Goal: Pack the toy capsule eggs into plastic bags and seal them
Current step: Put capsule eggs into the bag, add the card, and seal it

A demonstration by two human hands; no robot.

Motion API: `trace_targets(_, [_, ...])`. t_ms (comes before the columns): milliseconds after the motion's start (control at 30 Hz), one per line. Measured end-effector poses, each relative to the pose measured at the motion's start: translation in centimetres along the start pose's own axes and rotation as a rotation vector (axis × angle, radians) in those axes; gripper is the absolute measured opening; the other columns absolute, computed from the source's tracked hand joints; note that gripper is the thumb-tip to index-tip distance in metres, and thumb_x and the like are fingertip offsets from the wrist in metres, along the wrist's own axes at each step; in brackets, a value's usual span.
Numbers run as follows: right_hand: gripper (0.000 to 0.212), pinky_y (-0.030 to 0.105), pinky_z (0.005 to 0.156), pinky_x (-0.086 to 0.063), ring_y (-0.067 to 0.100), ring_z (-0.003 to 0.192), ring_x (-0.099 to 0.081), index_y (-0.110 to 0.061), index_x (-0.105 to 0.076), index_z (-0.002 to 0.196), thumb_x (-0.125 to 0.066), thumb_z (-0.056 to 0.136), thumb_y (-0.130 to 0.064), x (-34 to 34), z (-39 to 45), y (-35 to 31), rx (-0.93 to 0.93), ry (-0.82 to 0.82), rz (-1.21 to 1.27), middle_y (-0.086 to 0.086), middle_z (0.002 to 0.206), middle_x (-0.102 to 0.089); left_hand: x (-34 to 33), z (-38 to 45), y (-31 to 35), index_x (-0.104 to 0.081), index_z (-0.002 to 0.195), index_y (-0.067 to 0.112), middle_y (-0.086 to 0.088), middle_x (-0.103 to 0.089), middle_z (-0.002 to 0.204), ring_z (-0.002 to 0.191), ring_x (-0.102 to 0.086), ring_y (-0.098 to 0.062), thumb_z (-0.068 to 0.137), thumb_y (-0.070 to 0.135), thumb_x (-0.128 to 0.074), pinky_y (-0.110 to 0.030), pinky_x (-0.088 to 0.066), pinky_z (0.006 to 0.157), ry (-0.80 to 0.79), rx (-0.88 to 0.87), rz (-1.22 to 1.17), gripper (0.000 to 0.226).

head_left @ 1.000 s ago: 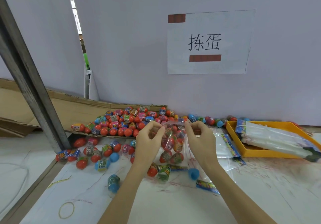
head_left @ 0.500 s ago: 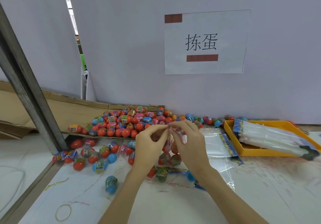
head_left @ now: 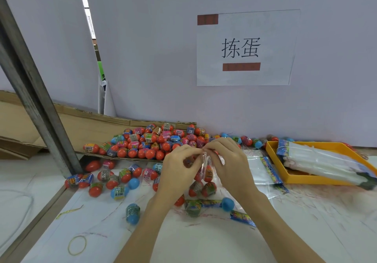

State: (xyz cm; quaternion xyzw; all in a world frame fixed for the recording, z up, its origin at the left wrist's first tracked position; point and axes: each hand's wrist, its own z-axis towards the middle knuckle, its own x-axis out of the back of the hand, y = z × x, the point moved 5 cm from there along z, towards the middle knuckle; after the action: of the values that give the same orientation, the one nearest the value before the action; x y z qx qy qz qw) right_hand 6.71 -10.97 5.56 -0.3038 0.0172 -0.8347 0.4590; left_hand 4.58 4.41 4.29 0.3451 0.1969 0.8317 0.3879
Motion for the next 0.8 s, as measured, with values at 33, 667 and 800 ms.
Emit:
trace_targets(33, [0.007, 0.018, 0.089, -0.047, 0.021, 0.089, -0.064, -0.007, -0.076, 0.097, -0.075, 0.091, -0.005, -0.1, 0.0, 0.1, -0.024, -0.003, 0.005, 0.004, 0.095, -0.072, 0.0, 0.0, 0.1, -0.082, 0.106, 0.015, 0.012, -0.073, 0.092, 0.085, -0.068, -0.008, 0.093, 0.009, -0.078, -0.024, -0.058, 0.077, 0.004, 0.0, -0.008, 0.015])
trace_targets(667, [0.011, 0.022, 0.077, -0.051, 0.018, 0.082, -0.065, -0.009, -0.076, 0.095, -0.082, 0.087, -0.011, -0.5, -0.3, 0.1, -0.022, -0.045, -0.077, 0.002, 0.09, -0.074, -0.5, -0.1, -0.3, -0.079, 0.109, 0.02, 0.022, -0.069, 0.091, 0.085, -0.067, -0.004, 0.099, 0.012, -0.071, -0.012, -0.052, 0.072, -0.052, 0.076, -0.081, 0.015])
trace_targets(800, [0.01, 0.005, 0.08, -0.039, 0.007, 0.085, -0.058, -0.012, -0.074, 0.099, -0.078, 0.09, -0.011, -1.1, -0.7, 0.6, -0.176, -0.048, 0.045, -0.001, 0.094, -0.072, -0.6, -0.1, -0.3, -0.079, 0.107, 0.02, 0.018, -0.069, 0.09, 0.084, -0.067, -0.008, 0.099, 0.014, -0.07, -0.013, -0.052, 0.07, -0.061, 0.053, -0.036, 0.013])
